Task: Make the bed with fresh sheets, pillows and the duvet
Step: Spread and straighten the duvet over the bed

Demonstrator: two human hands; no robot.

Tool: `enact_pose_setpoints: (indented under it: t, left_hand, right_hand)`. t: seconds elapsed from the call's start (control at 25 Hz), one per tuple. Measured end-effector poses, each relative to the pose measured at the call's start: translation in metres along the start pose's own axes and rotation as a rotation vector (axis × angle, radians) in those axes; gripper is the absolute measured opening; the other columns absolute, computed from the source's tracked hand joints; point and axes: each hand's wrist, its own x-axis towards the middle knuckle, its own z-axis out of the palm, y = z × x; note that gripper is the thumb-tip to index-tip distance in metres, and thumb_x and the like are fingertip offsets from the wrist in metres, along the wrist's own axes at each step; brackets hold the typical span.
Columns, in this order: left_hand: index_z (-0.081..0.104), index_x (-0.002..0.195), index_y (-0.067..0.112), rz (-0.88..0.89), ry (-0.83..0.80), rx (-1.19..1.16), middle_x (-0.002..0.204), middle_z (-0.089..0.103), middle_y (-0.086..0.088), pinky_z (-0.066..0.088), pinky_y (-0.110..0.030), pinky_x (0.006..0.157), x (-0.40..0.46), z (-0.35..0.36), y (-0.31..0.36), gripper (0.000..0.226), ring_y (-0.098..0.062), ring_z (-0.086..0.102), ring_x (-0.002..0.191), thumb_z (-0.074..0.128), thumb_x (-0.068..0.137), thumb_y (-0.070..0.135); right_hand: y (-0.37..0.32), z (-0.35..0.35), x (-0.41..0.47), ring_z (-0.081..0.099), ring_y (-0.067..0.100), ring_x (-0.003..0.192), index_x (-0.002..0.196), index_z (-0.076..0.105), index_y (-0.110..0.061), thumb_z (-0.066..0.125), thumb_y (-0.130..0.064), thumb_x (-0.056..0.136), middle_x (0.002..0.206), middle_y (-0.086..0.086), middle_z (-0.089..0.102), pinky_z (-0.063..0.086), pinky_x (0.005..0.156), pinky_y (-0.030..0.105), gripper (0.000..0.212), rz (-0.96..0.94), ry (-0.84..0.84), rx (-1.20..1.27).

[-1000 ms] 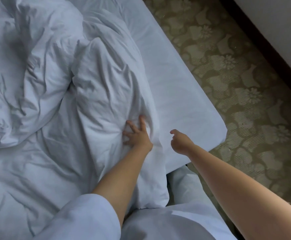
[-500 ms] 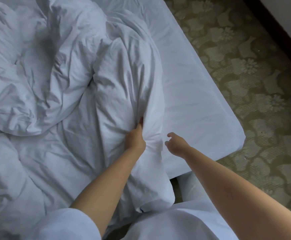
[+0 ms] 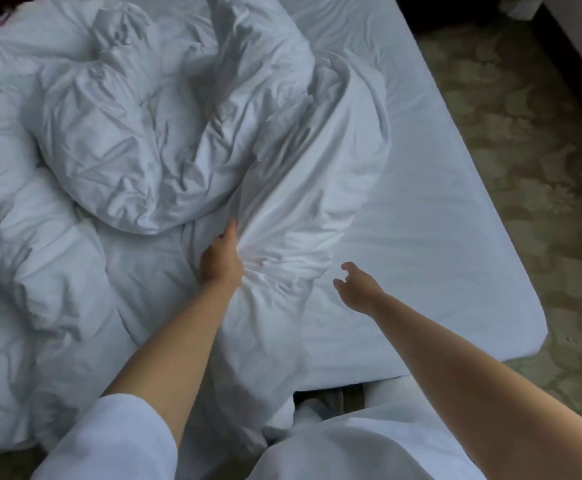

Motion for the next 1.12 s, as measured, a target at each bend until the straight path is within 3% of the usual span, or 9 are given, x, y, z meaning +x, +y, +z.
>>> enact_pose_setpoints:
  t: [0.16,0.32,0.52,0.6,0.72,0.84,0.96,1.04,1.12]
  left_hand:
    - [0.013,0.152,0.023,-0.14,0.029,0.041,0.13,0.052,-0.018,0.044,-0.042,0.092,0.017,0.001,-0.022,0.065,-0.036,0.055,0.114,0.036,0.095,0.001]
    - [0.013,0.152,0.022,-0.073,-0.033,0.059,0.13,0.051,-0.015,0.043,-0.039,0.091,0.01,0.021,-0.01,0.062,-0.033,0.055,0.113,0.032,0.097,0.002]
    - [0.017,0.152,0.021,-0.092,-0.015,0.028,0.133,0.047,-0.014,0.043,-0.042,0.091,0.008,0.033,-0.01,0.061,-0.033,0.052,0.114,0.038,0.096,0.007]
    - [0.031,0.147,0.016,-0.045,0.101,0.026,0.134,0.047,-0.014,0.039,-0.045,0.097,0.004,0.038,-0.013,0.061,-0.034,0.051,0.115,0.048,0.089,0.007]
    - [0.064,0.118,0.013,0.164,0.496,0.085,0.113,0.064,-0.007,0.026,-0.067,0.101,-0.005,0.034,-0.009,0.048,-0.027,0.059,0.101,0.049,0.072,0.014]
    - [0.072,0.103,0.015,0.388,0.646,0.034,0.096,0.07,0.001,0.018,-0.074,0.099,-0.014,0.01,0.013,0.046,-0.017,0.053,0.093,0.042,0.067,0.02]
    - [0.068,0.115,0.018,0.498,0.424,-0.072,0.11,0.069,0.001,0.025,-0.055,0.108,-0.026,-0.025,0.043,0.049,-0.02,0.062,0.1,0.039,0.079,0.032]
    - [0.051,0.137,0.024,0.387,0.065,-0.262,0.135,0.057,-0.001,0.035,-0.036,0.104,-0.03,-0.051,0.066,0.053,-0.024,0.056,0.118,0.035,0.089,0.039]
    - [0.051,0.137,0.025,0.262,-0.229,-0.596,0.132,0.058,-0.003,0.042,-0.03,0.099,-0.035,-0.081,0.095,0.044,-0.025,0.054,0.119,0.037,0.095,0.031]
  right_hand:
    - [-0.024,0.014,0.016,0.047,0.029,0.122,0.146,0.028,-0.011,0.041,-0.041,0.098,0.136,0.011,0.048,0.037,0.097,0.035,0.058,0.045,-0.007,0.153]
    - [-0.046,0.035,0.03,0.057,0.026,0.105,0.133,0.042,-0.007,0.047,-0.06,0.088,0.122,0.005,0.055,0.043,0.072,0.031,0.069,0.184,-0.111,0.551]
    - [-0.066,0.04,0.042,0.058,0.025,0.107,0.129,0.044,-0.011,0.069,-0.049,0.074,0.121,0.003,0.057,0.046,0.073,0.029,0.071,0.26,0.016,0.926]
    - [-0.078,0.036,0.042,0.059,0.024,0.098,0.119,0.056,-0.008,0.068,-0.035,0.079,0.11,0.004,0.062,0.046,0.077,0.03,0.049,0.262,0.099,0.935]
    - [-0.092,0.015,0.036,0.06,0.03,0.103,0.11,0.058,-0.002,0.064,-0.021,0.081,0.109,0.012,0.063,0.048,0.085,0.03,0.035,0.188,0.261,0.778]
    - [-0.109,-0.03,0.018,0.058,0.03,0.104,0.101,0.054,-0.005,0.059,-0.014,0.083,0.109,0.013,0.061,0.041,0.08,0.026,0.021,0.033,0.394,0.587]
    - [-0.138,-0.091,-0.014,0.062,0.025,0.089,0.101,0.059,-0.005,0.054,-0.019,0.085,0.101,0.012,0.063,0.044,0.069,0.027,0.022,-0.113,0.491,0.509]
    - [-0.162,-0.137,-0.043,0.064,0.027,0.093,0.104,0.064,-0.003,0.053,-0.023,0.087,0.104,0.015,0.066,0.043,0.069,0.027,0.029,-0.208,0.62,0.453]
    - [-0.185,-0.178,-0.078,0.061,0.029,0.105,0.108,0.064,-0.006,0.053,-0.02,0.086,0.11,0.014,0.066,0.044,0.079,0.028,0.029,-0.32,0.766,0.318]
